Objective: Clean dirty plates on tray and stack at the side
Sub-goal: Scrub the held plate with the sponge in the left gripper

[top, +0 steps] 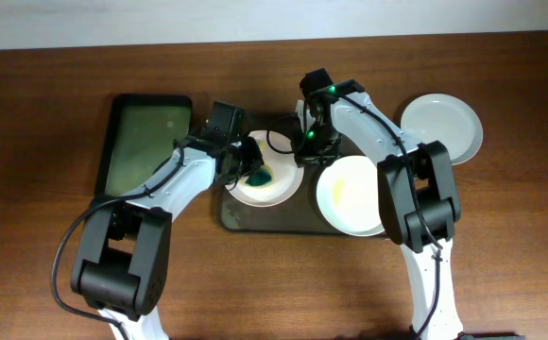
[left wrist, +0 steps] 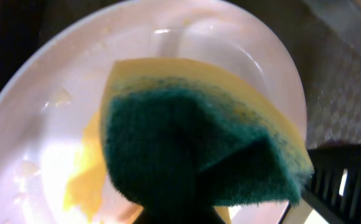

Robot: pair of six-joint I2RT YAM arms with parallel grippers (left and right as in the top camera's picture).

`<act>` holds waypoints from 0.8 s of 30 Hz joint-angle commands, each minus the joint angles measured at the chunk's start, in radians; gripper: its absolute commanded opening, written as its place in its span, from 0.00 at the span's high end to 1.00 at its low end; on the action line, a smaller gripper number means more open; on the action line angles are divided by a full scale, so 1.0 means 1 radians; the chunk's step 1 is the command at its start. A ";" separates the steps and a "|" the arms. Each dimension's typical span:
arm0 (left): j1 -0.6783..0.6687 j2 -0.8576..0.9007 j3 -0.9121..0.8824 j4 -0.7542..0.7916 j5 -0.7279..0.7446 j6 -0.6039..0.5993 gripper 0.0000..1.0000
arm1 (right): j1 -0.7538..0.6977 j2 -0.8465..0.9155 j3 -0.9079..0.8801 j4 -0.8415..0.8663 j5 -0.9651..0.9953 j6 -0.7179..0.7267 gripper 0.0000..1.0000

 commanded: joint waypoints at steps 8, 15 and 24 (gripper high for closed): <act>-0.005 0.084 -0.016 0.053 -0.006 -0.032 1.00 | 0.006 0.029 -0.033 -0.003 0.031 -0.002 0.96; 0.039 0.097 -0.014 -0.059 -0.005 -0.023 1.00 | 0.006 0.029 -0.033 -0.003 0.032 0.005 0.96; 0.167 -0.013 0.069 -0.294 -0.180 0.132 1.00 | 0.006 0.029 -0.034 -0.003 0.058 0.006 0.96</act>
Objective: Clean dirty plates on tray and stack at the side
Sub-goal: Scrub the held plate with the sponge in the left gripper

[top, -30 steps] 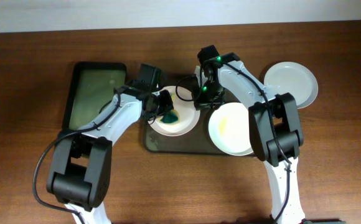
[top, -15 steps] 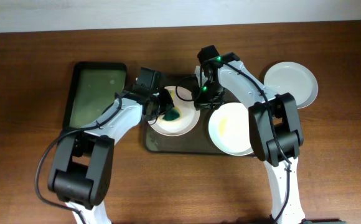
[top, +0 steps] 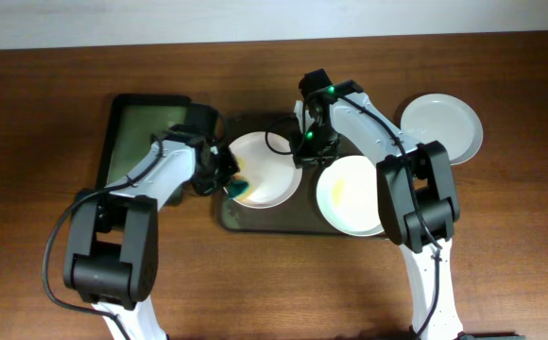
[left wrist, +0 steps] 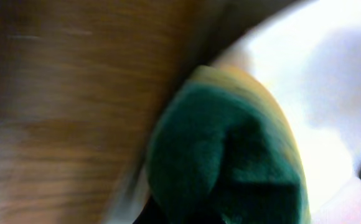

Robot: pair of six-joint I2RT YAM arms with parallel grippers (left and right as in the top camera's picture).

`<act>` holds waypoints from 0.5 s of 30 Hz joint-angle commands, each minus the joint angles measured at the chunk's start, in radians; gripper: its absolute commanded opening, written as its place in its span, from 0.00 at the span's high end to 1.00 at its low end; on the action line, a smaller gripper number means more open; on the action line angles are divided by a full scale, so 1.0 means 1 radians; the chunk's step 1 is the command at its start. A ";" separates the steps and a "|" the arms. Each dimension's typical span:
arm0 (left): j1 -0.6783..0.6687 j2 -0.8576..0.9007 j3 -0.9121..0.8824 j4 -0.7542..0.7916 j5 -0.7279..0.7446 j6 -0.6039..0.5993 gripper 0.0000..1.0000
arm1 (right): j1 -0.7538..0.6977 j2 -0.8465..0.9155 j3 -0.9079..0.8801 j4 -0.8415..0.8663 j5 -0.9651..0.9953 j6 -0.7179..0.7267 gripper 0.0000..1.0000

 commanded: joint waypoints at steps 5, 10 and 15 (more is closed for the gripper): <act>0.036 -0.097 0.094 -0.030 -0.087 0.106 1.00 | 0.004 0.029 -0.031 -0.002 0.069 0.005 0.96; -0.007 -0.086 0.096 0.072 0.083 0.105 1.00 | 0.004 0.029 -0.031 -0.001 0.069 0.006 0.96; -0.087 -0.026 0.096 0.171 0.030 0.077 1.00 | 0.004 0.029 -0.032 0.006 0.066 0.014 0.96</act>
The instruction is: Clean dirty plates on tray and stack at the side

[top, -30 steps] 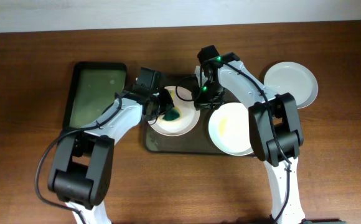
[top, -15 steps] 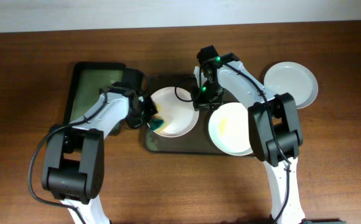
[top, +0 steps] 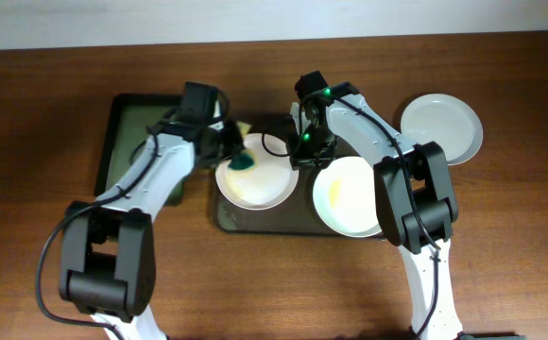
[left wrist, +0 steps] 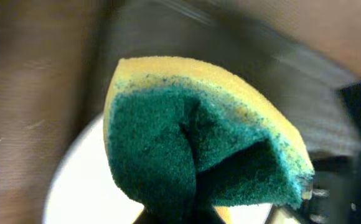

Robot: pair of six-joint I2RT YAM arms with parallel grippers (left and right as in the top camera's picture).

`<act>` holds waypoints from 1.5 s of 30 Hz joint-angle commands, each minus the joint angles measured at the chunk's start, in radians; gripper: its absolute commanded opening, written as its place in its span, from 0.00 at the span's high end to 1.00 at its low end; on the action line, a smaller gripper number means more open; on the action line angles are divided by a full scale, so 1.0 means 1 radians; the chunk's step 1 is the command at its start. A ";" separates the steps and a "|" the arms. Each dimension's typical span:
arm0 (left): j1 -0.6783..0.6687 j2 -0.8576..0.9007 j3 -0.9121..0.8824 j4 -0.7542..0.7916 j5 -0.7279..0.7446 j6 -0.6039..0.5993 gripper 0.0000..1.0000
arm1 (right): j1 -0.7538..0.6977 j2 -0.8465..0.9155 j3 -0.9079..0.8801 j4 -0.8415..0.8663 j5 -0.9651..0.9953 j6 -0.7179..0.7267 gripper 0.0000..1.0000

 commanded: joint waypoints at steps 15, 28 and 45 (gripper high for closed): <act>-0.063 0.215 0.019 -0.017 -0.364 -0.053 1.00 | -0.008 0.029 -0.028 -0.007 0.081 0.008 0.96; -0.033 0.212 0.261 -0.389 -0.883 0.043 1.00 | -0.008 0.026 -0.024 -0.001 0.136 0.008 0.96; 0.222 -0.010 0.465 -0.634 -0.537 0.014 1.00 | 0.090 -0.178 0.388 -0.193 0.648 -0.106 0.96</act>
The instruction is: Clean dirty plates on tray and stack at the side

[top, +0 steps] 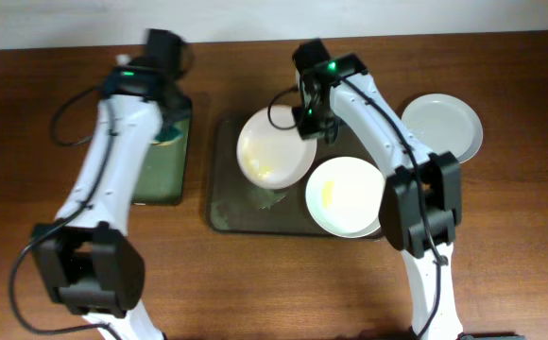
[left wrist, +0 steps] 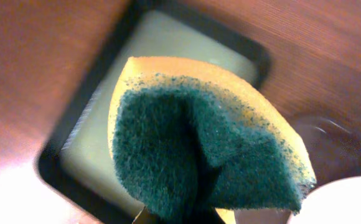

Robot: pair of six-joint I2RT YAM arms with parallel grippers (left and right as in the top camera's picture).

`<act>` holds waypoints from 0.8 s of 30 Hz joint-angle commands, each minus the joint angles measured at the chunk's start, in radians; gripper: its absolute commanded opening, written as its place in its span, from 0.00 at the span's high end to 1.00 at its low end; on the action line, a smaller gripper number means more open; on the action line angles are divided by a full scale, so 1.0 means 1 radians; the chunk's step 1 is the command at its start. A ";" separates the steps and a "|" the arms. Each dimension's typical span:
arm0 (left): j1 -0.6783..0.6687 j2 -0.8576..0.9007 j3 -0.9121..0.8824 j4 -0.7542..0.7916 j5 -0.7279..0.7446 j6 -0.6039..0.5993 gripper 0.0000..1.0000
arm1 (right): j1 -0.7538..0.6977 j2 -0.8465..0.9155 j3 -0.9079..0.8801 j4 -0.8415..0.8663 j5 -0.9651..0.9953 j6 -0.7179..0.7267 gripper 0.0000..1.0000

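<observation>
My left gripper [top: 165,125] hangs over the black basin [top: 123,179] at the left, shut on a green and yellow sponge [left wrist: 199,137] that hides its fingertips in the left wrist view. My right gripper [top: 306,117] is shut on the far right rim of a white plate [top: 272,151] with a yellow smear, over the back of the dark tray [top: 227,212]. A second white plate [top: 348,195], also smeared yellow, lies on the tray's right half.
A clean white plate [top: 441,126] sits on the wooden table at the right, beside the tray. The basin holds murky greenish water [left wrist: 143,93]. A pale wet smear [top: 269,198] marks the tray's floor in front of the held plate.
My left gripper has gone with the sponge from the held plate's back left rim to above the basin. The right gripper and its plate stand a little farther back and to the right.
The sponge lay on the yellow-smeared plate while my right gripper held its rim. It was then at the plate's front left edge, then at its back left edge. Now the sponge is over the basin, and the plate shows less yellow.
</observation>
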 commanded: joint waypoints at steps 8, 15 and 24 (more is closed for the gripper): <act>0.205 -0.013 -0.073 -0.058 0.094 0.066 1.00 | 0.293 -0.157 0.172 -0.014 0.834 -0.211 0.96; 0.243 -0.012 -0.156 0.050 0.111 0.103 1.00 | 0.453 -0.157 0.172 0.055 1.192 -0.461 0.96; 0.243 -0.012 -0.203 0.089 0.145 0.112 1.00 | 0.502 -0.157 0.172 0.059 1.036 -0.548 0.96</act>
